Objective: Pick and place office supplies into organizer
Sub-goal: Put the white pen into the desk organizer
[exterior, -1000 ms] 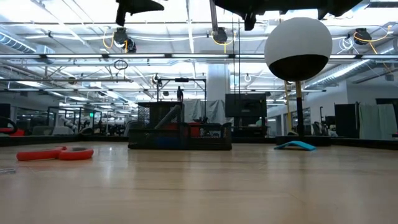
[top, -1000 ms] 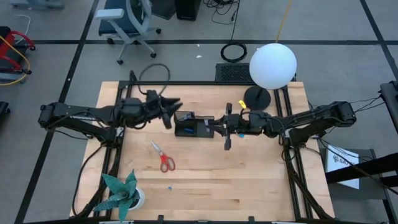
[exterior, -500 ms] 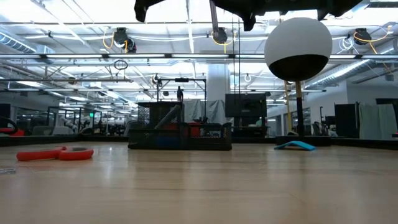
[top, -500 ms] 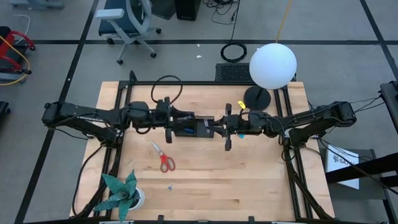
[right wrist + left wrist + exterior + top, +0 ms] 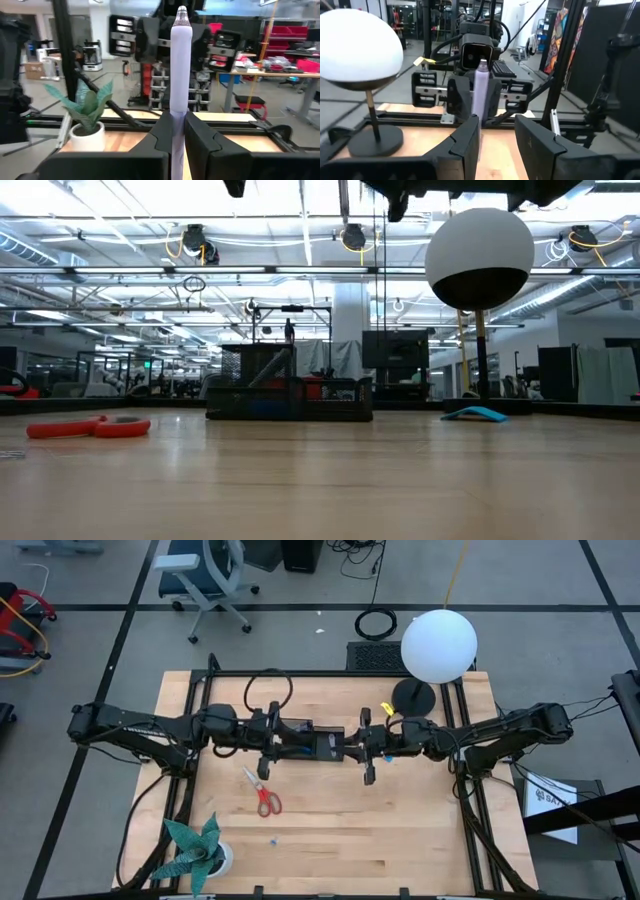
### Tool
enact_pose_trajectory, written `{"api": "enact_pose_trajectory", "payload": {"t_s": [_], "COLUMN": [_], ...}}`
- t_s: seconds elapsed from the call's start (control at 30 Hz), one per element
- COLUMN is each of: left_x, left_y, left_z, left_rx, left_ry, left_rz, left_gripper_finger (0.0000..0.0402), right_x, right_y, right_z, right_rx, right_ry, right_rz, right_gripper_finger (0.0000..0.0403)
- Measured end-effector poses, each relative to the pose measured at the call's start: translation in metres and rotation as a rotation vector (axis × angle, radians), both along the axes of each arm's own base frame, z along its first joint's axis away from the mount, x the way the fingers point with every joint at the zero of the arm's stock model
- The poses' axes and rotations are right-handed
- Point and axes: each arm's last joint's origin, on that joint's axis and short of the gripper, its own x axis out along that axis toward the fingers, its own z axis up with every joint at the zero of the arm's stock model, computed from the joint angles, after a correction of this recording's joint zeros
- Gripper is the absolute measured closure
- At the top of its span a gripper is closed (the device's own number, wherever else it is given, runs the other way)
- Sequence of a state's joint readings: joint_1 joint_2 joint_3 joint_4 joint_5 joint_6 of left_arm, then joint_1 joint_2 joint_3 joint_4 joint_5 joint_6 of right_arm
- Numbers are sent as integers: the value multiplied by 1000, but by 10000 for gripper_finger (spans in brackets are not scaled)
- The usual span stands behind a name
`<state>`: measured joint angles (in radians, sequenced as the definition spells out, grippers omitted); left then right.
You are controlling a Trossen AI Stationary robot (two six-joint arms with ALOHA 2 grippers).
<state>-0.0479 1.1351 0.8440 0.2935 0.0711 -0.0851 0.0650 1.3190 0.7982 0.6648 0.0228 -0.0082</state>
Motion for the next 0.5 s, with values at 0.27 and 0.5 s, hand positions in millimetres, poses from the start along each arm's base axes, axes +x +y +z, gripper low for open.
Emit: {"api": "enact_pose_trajectory", "payload": {"t_s": [0.27,0.5], "left_x": [7,24], "left_y": [1,0], "left_z": [-2,-12], "left_rx": [74,73], "left_ry": [-25,-56], "left_rz": [51,56], "left_gripper_finger": [270,270], "right_x": [0,0], "right_y": [0,1], "right_z": [0,0], "right_rx": [1,-1], "right_ry": [-5,-5], "right_rz": [3,25], "right_gripper_finger": [385,385]}}
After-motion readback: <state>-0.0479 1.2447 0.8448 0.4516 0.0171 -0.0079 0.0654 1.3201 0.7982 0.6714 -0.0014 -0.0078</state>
